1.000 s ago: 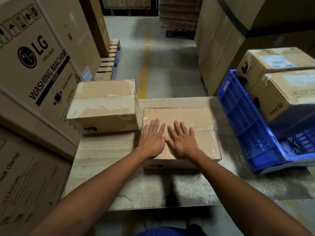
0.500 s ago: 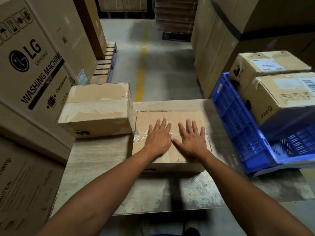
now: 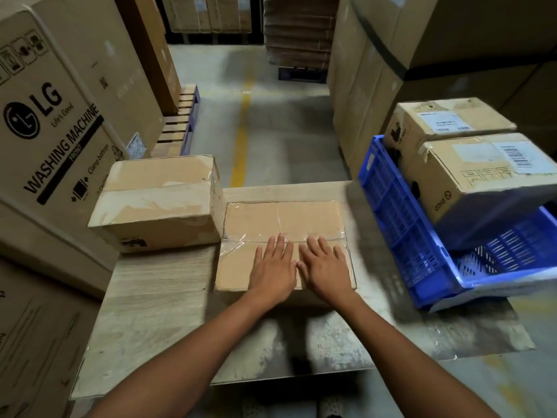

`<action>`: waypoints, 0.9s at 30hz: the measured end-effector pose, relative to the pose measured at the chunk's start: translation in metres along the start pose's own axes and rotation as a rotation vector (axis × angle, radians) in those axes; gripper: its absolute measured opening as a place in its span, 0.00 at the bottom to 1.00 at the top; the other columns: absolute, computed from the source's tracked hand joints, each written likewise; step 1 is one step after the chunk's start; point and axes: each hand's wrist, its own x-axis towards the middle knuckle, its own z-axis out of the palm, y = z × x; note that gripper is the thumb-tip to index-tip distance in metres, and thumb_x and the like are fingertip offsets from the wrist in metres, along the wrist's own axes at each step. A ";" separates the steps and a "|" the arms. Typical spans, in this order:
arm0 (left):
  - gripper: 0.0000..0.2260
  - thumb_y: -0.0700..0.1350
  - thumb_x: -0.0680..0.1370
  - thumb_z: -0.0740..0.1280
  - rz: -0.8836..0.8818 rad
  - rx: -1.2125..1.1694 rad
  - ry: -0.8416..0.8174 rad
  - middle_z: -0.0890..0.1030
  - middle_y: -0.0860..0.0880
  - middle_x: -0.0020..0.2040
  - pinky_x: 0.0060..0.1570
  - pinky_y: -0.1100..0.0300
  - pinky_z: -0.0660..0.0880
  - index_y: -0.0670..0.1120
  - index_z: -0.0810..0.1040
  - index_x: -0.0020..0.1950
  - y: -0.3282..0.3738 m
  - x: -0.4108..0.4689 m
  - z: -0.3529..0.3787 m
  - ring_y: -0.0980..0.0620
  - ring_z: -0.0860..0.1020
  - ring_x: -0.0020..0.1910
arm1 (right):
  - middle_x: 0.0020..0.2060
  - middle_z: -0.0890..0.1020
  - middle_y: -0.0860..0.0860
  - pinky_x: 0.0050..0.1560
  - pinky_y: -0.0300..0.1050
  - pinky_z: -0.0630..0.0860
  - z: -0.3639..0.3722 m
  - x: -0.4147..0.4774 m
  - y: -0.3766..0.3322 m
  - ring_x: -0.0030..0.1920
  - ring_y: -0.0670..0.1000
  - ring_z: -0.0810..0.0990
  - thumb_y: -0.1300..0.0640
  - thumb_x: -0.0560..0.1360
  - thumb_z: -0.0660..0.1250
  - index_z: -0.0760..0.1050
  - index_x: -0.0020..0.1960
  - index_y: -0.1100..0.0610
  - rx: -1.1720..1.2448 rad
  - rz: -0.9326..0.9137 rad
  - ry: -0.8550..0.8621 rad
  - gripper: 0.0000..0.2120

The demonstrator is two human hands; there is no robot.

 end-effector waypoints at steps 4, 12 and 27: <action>0.27 0.57 0.85 0.49 0.034 0.015 0.019 0.47 0.48 0.83 0.77 0.43 0.45 0.49 0.50 0.82 -0.012 -0.003 -0.008 0.47 0.45 0.81 | 0.79 0.61 0.53 0.71 0.70 0.57 -0.017 0.001 0.005 0.79 0.57 0.56 0.33 0.80 0.51 0.65 0.73 0.46 -0.047 0.054 -0.008 0.28; 0.30 0.65 0.81 0.53 -0.376 -0.225 0.036 0.44 0.49 0.82 0.69 0.36 0.64 0.55 0.54 0.81 -0.065 -0.018 -0.016 0.35 0.56 0.75 | 0.74 0.67 0.59 0.62 0.58 0.75 -0.019 -0.010 0.012 0.70 0.63 0.71 0.33 0.69 0.71 0.56 0.78 0.51 0.539 0.572 0.039 0.46; 0.22 0.54 0.85 0.56 -0.349 -0.994 -0.034 0.66 0.47 0.78 0.75 0.54 0.60 0.48 0.66 0.78 -0.076 -0.004 -0.012 0.48 0.64 0.76 | 0.63 0.77 0.50 0.57 0.52 0.71 -0.162 -0.016 -0.069 0.60 0.55 0.70 0.54 0.77 0.67 0.73 0.69 0.50 0.396 0.275 0.318 0.21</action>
